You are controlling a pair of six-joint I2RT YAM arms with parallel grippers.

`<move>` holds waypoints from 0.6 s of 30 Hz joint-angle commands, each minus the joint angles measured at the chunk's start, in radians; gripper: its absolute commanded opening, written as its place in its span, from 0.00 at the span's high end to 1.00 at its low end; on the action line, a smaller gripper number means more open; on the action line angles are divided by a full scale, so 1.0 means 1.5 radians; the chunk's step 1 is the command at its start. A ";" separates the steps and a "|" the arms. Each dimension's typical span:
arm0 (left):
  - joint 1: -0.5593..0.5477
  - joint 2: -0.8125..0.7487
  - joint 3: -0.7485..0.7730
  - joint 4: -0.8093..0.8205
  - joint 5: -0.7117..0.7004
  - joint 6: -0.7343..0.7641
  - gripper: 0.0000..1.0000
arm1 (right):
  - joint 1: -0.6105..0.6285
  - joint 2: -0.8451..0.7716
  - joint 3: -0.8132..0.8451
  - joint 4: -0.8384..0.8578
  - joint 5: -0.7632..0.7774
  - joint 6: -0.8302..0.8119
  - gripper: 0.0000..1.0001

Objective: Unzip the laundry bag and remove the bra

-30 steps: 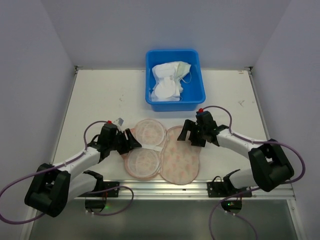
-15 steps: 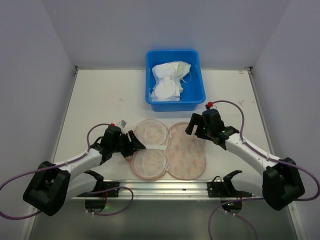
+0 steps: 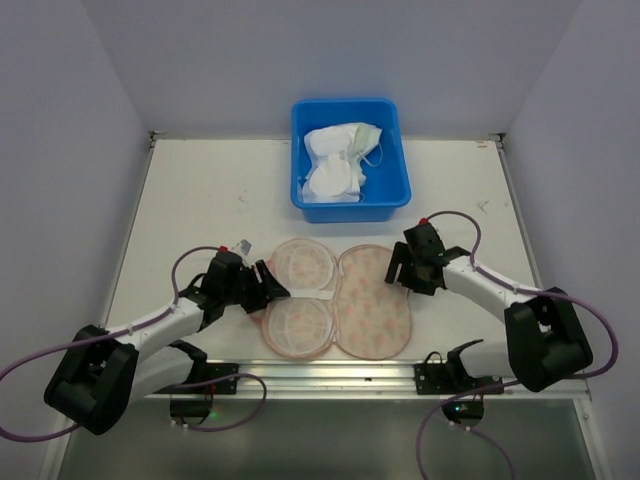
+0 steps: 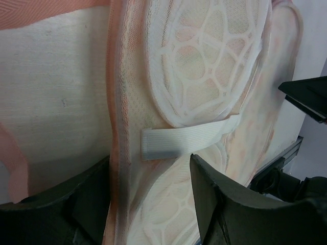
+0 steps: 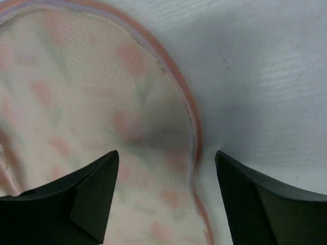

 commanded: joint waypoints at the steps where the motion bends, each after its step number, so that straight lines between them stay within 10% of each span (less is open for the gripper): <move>1: -0.004 -0.013 0.021 -0.033 -0.035 0.016 0.37 | -0.002 0.048 0.032 0.002 -0.044 -0.021 0.26; 9: -0.004 0.018 0.045 -0.047 -0.036 0.040 0.38 | -0.002 0.012 0.025 0.001 -0.055 -0.034 0.96; 18: -0.091 0.084 0.117 -0.004 -0.017 0.042 0.44 | -0.001 -0.144 0.089 -0.106 -0.025 -0.112 1.00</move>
